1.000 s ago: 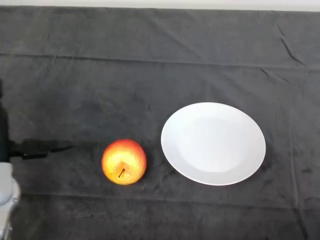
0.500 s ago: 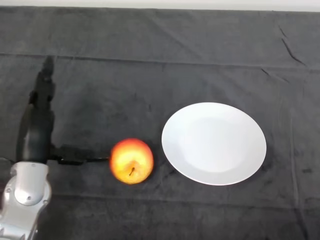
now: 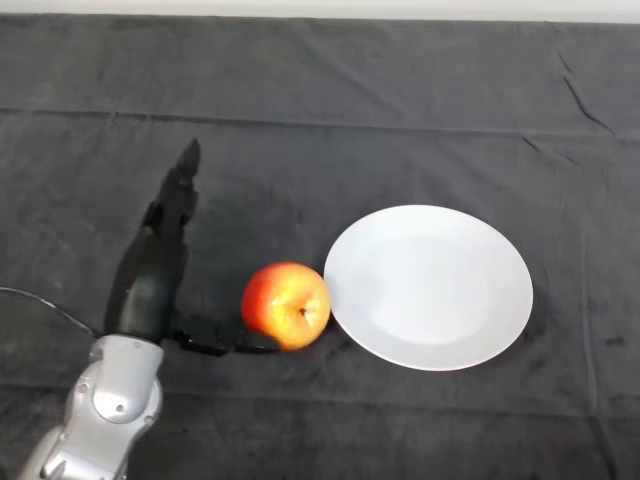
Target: Move the apple to the plate
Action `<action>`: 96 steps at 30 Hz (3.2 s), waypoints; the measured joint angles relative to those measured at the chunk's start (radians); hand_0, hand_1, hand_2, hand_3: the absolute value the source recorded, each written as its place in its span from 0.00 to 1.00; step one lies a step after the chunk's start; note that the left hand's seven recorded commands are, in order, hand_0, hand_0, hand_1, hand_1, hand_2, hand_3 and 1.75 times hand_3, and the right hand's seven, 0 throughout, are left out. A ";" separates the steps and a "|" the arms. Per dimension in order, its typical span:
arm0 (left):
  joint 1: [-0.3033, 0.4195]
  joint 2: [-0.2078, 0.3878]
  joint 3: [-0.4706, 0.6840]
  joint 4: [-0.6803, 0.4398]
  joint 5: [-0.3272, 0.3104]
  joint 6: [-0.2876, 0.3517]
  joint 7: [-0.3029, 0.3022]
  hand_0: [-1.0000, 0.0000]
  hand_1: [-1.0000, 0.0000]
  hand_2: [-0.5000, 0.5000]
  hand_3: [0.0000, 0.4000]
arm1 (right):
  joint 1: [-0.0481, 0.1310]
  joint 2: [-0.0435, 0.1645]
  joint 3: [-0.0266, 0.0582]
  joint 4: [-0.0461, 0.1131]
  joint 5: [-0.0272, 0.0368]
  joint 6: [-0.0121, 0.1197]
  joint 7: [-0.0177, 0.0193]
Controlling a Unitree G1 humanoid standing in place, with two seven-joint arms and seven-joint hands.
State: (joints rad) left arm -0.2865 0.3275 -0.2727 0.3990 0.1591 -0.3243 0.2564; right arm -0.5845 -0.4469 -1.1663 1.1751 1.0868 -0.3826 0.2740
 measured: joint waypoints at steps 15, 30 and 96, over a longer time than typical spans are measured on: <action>-0.060 -0.017 -0.077 0.159 -0.035 -0.003 -0.029 1.00 1.00 0.50 0.00 | 0.000 0.000 0.0001 -0.001 0.0000 0.000 -0.0020; -0.128 -0.044 -0.116 0.253 -0.075 -0.064 -0.029 0.50 1.00 0.25 0.50 | 0.000 0.000 0.0003 -0.001 0.0000 0.000 -0.0021; -0.393 -0.160 -0.492 0.420 -0.114 -0.073 0.104 0.00 0.00 0.50 1.00 | 0.000 0.000 0.0011 -0.001 0.0001 0.001 -0.0021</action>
State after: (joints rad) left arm -0.6793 0.1679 -0.7643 0.8187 0.0450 -0.3973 0.3606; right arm -0.5847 -0.4469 -1.1652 1.1742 1.0870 -0.3818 0.2719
